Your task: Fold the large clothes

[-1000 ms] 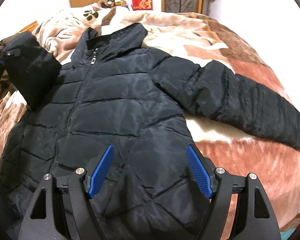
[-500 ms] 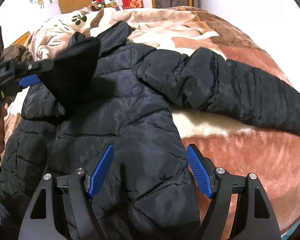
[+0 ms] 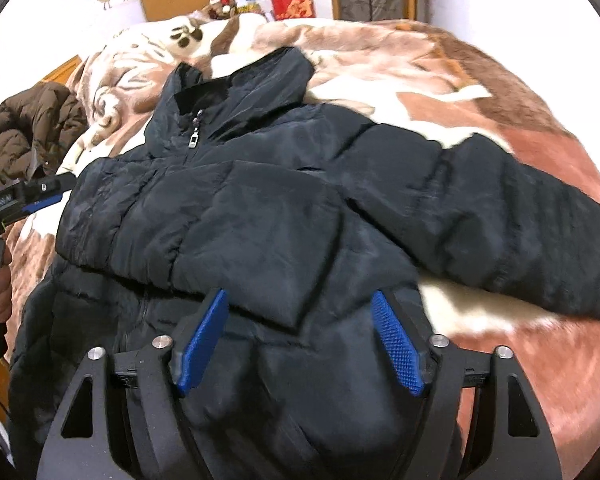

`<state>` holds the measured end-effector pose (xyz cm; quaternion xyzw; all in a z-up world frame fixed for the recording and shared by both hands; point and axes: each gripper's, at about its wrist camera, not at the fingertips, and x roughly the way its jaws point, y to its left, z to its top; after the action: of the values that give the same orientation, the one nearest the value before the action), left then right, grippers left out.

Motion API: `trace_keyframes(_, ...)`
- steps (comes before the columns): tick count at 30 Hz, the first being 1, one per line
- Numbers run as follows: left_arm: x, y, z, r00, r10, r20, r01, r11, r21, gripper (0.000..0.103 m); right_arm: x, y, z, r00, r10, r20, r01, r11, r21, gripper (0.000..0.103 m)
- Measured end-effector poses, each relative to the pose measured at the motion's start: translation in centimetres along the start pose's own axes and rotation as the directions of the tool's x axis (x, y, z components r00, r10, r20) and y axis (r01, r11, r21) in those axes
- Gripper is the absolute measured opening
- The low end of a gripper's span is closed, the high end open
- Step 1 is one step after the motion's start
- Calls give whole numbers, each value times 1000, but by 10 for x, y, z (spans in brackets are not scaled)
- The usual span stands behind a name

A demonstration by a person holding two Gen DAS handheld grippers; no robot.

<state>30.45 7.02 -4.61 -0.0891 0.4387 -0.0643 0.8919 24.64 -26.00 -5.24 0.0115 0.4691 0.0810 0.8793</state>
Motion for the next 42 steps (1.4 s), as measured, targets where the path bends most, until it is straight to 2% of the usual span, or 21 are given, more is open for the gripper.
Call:
trace_keyframes(1,7,11,2,1000,19,-6,-19,1000,-17,83,10,3,4,1000,2,-12,-2,1000,-5,46)
trace_keyframes(3,23,32,0,998,42,-42,-44,997,-63,82,32,8,12,999,-25,-34,23,999,-39,45)
trace_keyframes(6,36,45,-11,996,26,-80,-34,995,-97,82,64,1,31,995,-84,-63,80,995,-57,45)
trace_keyframes(8,31,40,-17,997,13,-71,-19,997,-74,82,71,-8,44,993,-95,-69,93,995,-33,45)
trace_keyframes(12,11,39,-5,1000,-26,-2,26,998,-64,82,50,-12,52,997,-78,-25,78,997,-16,45)
trace_keyframes(14,7,39,11,999,7,48,-5,999,-40,82,34,-8,55,998,-57,34,58,998,-22,45)
trace_keyframes(16,17,44,26,995,76,68,-74,997,-26,82,30,-2,65,996,-52,70,55,998,-36,45)
trace_keyframes(17,27,48,30,993,105,55,-104,994,-28,81,34,1,71,996,-53,70,56,997,-43,45)
trace_keyframes(18,40,54,32,992,121,24,-120,992,-37,75,47,3,77,997,-57,50,60,997,-48,45)
trace_keyframes(20,65,67,28,990,139,-39,-141,988,-69,75,73,1,83,998,-64,-7,63,997,-46,45)
trace_keyframes(22,76,71,20,991,126,-41,-128,989,-69,75,101,-5,82,997,-54,-55,52,998,-36,45)
trace_keyframes(28,80,60,14,986,166,-31,-167,986,-21,75,117,-9,79,996,-57,-66,56,998,-17,47)
trace_keyframes(31,54,60,19,990,137,-16,-138,989,-44,66,91,-9,83,997,-61,-43,60,998,-8,47)
trace_keyframes(34,17,56,10,995,88,45,-86,996,-36,64,53,-6,72,999,-37,28,37,999,-11,47)
trace_keyframes(36,5,53,-2,996,64,59,-62,998,-34,64,44,-2,59,999,-27,38,28,999,-18,47)
trace_keyframes(38,14,52,-14,997,70,19,-69,997,-32,64,52,1,46,1000,-31,4,31,999,-34,47)
trace_keyframes(40,35,55,-24,995,94,-43,-96,995,-39,64,76,-4,35,997,-41,-72,39,999,-27,47)
trace_keyframes(42,40,53,-28,994,100,-49,-102,994,-38,65,85,-9,33,996,-27,-84,27,1000,-12,47)
